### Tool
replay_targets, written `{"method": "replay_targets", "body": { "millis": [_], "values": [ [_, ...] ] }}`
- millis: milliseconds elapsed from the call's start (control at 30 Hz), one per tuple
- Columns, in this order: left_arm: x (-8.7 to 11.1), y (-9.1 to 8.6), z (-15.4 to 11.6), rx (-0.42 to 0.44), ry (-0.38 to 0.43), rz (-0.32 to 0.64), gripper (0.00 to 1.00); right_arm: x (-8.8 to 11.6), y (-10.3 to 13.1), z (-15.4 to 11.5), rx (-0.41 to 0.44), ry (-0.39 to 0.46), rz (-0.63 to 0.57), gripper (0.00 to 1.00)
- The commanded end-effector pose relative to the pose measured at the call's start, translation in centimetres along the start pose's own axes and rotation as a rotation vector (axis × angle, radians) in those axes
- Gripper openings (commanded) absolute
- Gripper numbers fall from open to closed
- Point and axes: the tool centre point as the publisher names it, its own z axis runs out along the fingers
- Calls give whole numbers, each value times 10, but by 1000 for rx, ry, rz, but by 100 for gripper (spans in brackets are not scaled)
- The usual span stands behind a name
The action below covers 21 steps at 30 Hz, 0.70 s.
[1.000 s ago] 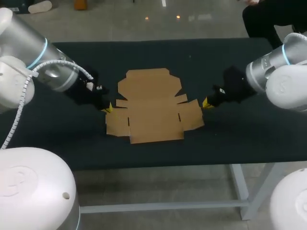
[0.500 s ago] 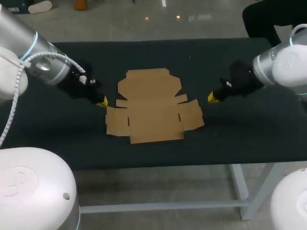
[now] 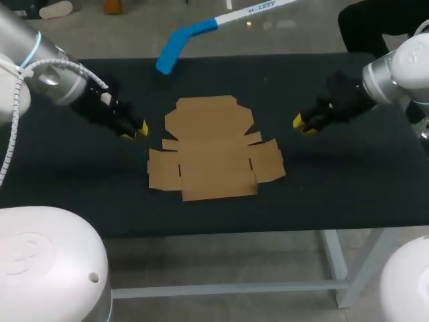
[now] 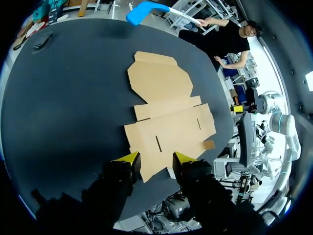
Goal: Assemble the packaging by folding the flat box into shape, placing the metal phone stand inside, and closing the box properly
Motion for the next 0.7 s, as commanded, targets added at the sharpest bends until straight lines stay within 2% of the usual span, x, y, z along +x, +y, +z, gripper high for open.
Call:
{"method": "replay_targets", "body": {
  "millis": [33,133,367,400,433,467,500,567,600,700],
  "values": [
    [-5,-11,0,-21,6,0,99,-5,11,2,170,111,-11,71],
    [-7,-16,-1,-20,10,3,100,-7,18,-1,172,108,-12,100],
    [-11,-22,-2,-15,8,7,99,-7,29,-3,171,95,-9,100],
    [-11,-23,-3,-15,6,8,70,-6,31,-4,170,92,-10,95],
    [-11,-25,-3,-15,6,10,58,-6,33,-4,169,90,-14,89],
    [-12,-27,-4,-15,5,11,52,-6,36,-6,167,95,-19,86],
    [-13,-29,-5,-15,5,12,56,-7,38,-7,165,101,-23,88],
    [-14,-32,-6,-17,5,13,82,-8,41,-9,164,102,-25,100],
    [-15,-33,-7,-17,5,12,95,-8,43,-9,160,101,-23,100],
    [-16,-36,-7,-21,7,14,95,-10,46,-9,156,99,-17,100]
  ]
}}
